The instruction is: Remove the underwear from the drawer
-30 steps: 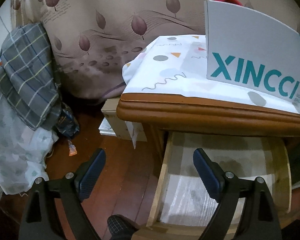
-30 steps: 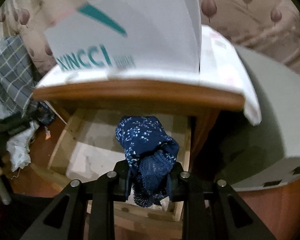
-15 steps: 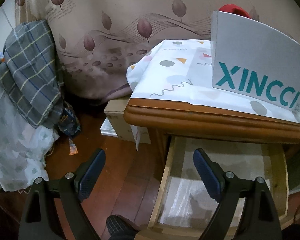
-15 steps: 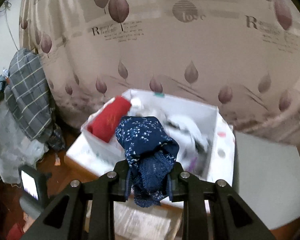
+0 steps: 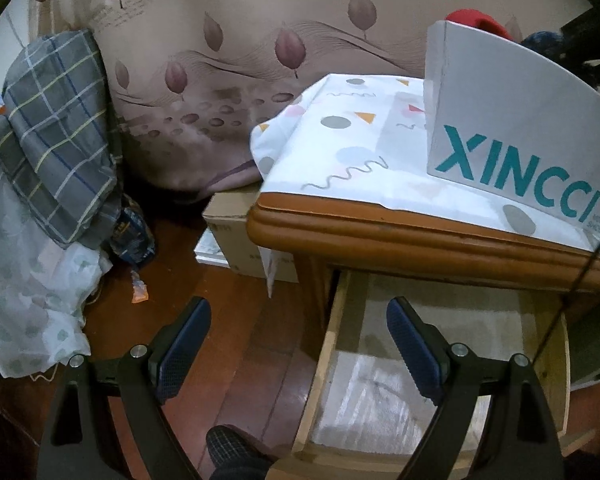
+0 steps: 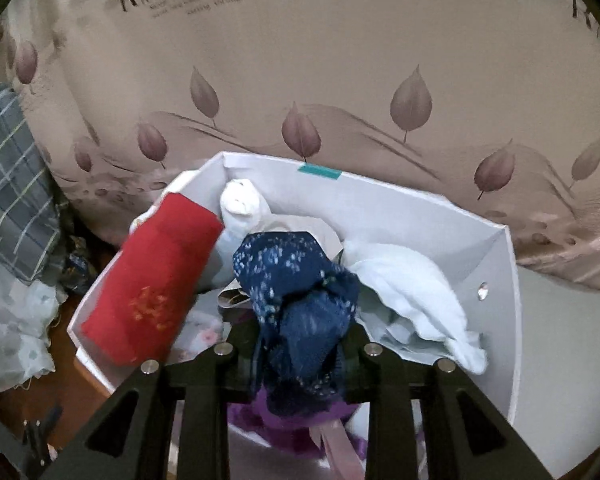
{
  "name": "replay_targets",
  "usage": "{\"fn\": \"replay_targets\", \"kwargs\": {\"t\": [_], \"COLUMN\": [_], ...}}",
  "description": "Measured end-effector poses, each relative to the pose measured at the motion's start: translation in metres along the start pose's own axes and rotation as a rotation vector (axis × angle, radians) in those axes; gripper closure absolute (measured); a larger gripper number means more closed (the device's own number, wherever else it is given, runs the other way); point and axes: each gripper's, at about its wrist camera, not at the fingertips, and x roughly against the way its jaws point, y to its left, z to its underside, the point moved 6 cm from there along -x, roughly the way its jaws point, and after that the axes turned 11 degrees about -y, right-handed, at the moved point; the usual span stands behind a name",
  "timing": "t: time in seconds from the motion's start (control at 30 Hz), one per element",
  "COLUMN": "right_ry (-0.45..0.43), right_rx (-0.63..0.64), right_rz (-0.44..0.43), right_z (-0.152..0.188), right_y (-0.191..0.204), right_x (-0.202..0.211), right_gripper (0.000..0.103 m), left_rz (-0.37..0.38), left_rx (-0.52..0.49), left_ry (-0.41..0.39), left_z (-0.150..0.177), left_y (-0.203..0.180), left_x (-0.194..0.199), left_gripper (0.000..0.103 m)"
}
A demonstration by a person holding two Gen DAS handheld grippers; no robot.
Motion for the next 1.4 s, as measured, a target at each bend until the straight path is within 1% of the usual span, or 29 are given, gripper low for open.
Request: {"fn": "replay_targets", "kwargs": {"t": [0.07, 0.1, 0.13, 0.17, 0.2, 0.27, 0.33, 0.47, 0.5, 0.63, 0.73, 0.8, 0.87, 0.93, 0.97, 1.03, 1.07, 1.17, 1.23, 1.3, 1.37, 1.4], "right_ry": [0.009, 0.014, 0.023, 0.032, 0.034, 0.028, 0.020, -0.041, -0.060, -0.111, -0.143, -0.153, -0.167, -0.187, -0.196, -0.190, -0.183, -0.143, -0.095, -0.018, 0.017, 0.023], "right_rx": [0.005, -0.004, -0.017, -0.024, -0.017, 0.008, 0.010, 0.027, 0.035, 0.037, 0.033, 0.037, 0.043, 0.050, 0.049, 0.048, 0.048, 0.030, -0.004, -0.033, -0.057, -0.054], "right_rz": [0.021, 0.030, 0.030, 0.032, 0.050, 0.076, 0.082, 0.097, 0.098, 0.070, 0.047, 0.029, 0.028, 0.035, 0.042, 0.091, 0.117, 0.130, 0.128, 0.103, 0.086, 0.093], "right_z": [0.003, 0.006, 0.007, 0.010, 0.011, 0.012, 0.012, 0.004, 0.000, -0.010, -0.007, 0.001, 0.016, 0.039, 0.052, 0.084, 0.107, 0.157, 0.194, 0.229, 0.249, 0.256], "right_y": [-0.001, -0.003, -0.004, -0.004, -0.005, -0.004, -0.006, -0.005, -0.004, 0.001, 0.003, 0.005, 0.007, 0.008, 0.009, 0.008, 0.008, 0.009, 0.010, 0.015, 0.020, 0.021], "right_x": [-0.009, -0.013, -0.016, -0.020, -0.021, -0.021, -0.018, 0.007, 0.017, 0.057, 0.093, 0.117, 0.139, 0.160, 0.167, 0.175, 0.177, 0.172, 0.159, 0.143, 0.135, 0.132], "right_gripper": [0.073, 0.067, 0.057, 0.051, 0.043, 0.037, 0.028, 0.025, 0.024, 0.023, 0.022, 0.022, 0.021, 0.021, 0.021, 0.021, 0.021, 0.021, 0.021, 0.021, 0.021, 0.021], "left_rz": [-0.001, 0.001, 0.004, 0.007, 0.008, 0.018, 0.027, 0.029, 0.030, 0.047, 0.058, 0.069, 0.081, 0.099, 0.121, 0.133, 0.135, 0.116, 0.136, 0.135, 0.133, 0.139], "left_rx": [-0.005, -0.008, -0.009, -0.009, -0.010, -0.008, -0.002, -0.005, -0.008, -0.009, -0.013, -0.016, -0.022, -0.010, 0.000, 0.004, -0.001, -0.022, -0.022, -0.046, -0.072, -0.076], "left_ry": [0.008, 0.009, 0.008, 0.007, 0.007, 0.011, 0.017, 0.021, 0.023, 0.032, 0.037, 0.038, 0.038, 0.048, 0.052, 0.043, 0.033, 0.039, 0.072, 0.082, 0.074, 0.078], "left_z": [0.002, 0.002, 0.002, 0.002, 0.002, 0.003, 0.005, 0.005, 0.006, 0.008, 0.009, 0.011, 0.013, 0.014, 0.015, 0.017, 0.018, 0.027, 0.038, 0.047, 0.053, 0.057], "left_y": [-0.001, -0.002, -0.003, -0.003, -0.004, -0.006, -0.007, -0.009, -0.010, -0.014, -0.017, -0.020, -0.023, -0.025, -0.027, -0.029, -0.030, -0.034, -0.040, -0.044, -0.047, -0.048], "left_x": [-0.001, -0.002, -0.002, -0.001, -0.001, -0.001, -0.001, -0.001, -0.001, -0.002, -0.002, 0.000, 0.003, 0.006, 0.008, 0.013, 0.015, 0.015, 0.016, 0.020, 0.027, 0.030], "left_gripper": [0.015, 0.015, 0.015, 0.015, 0.015, 0.015, 0.015, 0.015, 0.015, 0.015, 0.015, 0.015, 0.015, 0.015, 0.015, 0.015, 0.015, 0.015, 0.015, 0.015, 0.015, 0.015]}}
